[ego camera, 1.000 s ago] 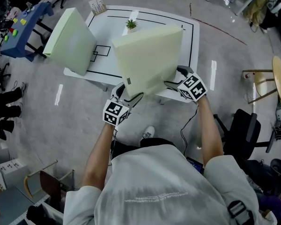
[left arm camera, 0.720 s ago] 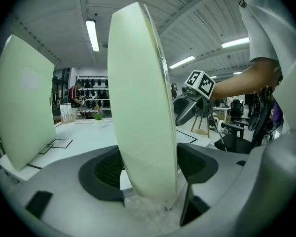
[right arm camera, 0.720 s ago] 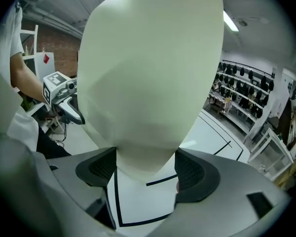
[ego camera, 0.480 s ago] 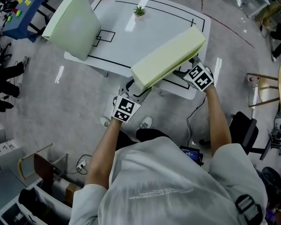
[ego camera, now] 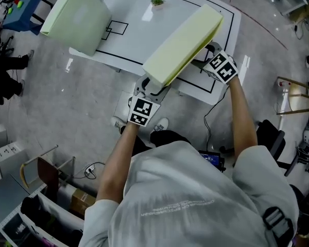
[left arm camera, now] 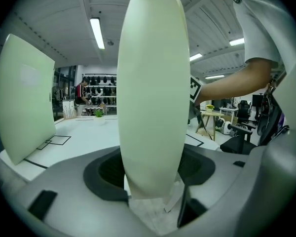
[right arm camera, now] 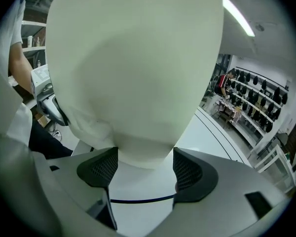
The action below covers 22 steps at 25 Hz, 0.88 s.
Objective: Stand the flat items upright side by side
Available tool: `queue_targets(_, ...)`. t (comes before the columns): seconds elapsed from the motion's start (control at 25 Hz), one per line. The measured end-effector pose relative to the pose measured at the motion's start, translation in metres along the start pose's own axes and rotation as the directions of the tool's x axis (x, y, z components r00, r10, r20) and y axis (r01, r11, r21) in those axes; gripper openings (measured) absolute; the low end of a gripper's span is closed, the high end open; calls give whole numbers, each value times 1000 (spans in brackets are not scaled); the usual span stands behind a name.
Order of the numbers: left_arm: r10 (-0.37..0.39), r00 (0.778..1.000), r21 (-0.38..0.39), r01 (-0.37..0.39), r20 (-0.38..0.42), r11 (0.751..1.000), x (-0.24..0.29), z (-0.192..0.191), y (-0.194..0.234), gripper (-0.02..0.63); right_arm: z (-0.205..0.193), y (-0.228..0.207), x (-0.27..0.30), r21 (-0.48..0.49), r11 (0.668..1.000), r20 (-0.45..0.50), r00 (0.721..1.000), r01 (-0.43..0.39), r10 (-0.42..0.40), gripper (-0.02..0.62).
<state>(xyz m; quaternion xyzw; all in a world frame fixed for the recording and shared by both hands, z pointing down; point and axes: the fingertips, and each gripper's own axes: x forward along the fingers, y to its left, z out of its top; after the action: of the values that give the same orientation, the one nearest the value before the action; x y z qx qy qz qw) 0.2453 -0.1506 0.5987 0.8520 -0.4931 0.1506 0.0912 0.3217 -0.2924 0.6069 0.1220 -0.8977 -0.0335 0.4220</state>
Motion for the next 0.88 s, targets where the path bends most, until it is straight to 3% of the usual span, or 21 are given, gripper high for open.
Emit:
queue_targets(0.56,163,984,-95,-170,-77,981,37,9,19,301,15,-45,34,3,1000,30,999,23,-24,371)
queue_targets(0.76,178,978,-142,-193,-112,971,44,4,18,308,6,-47,28,116,990,69,994,76,-84,371)
queue_targets(0.88,130,985,-146,-147,-114,978,37,2,13,336,-6,-39,20,183,977,74,989,110,-126,372)
